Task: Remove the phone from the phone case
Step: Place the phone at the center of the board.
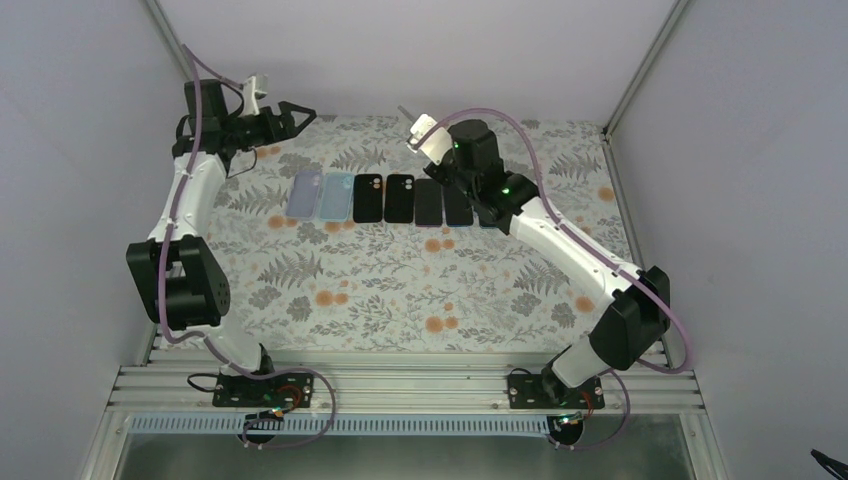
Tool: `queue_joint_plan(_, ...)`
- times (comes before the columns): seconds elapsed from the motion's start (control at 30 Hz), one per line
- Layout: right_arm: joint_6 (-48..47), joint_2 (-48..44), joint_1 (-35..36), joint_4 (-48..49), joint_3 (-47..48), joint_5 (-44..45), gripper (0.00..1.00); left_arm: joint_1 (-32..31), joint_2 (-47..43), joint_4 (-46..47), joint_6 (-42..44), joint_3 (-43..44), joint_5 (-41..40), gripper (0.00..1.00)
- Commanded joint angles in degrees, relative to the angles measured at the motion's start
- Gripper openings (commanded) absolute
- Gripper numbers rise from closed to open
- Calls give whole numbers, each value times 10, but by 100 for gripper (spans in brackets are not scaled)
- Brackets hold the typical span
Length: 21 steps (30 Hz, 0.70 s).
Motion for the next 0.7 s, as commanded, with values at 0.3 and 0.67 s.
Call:
queue_joint_plan(0.3,-135,4,78,187,-63,150,4,-71,-26,193,-243,-58,155,100)
queue_joint_plan(0.67,-240,20,149,329,-141,226,4,-138,-28,260,-315,-128,157,97)
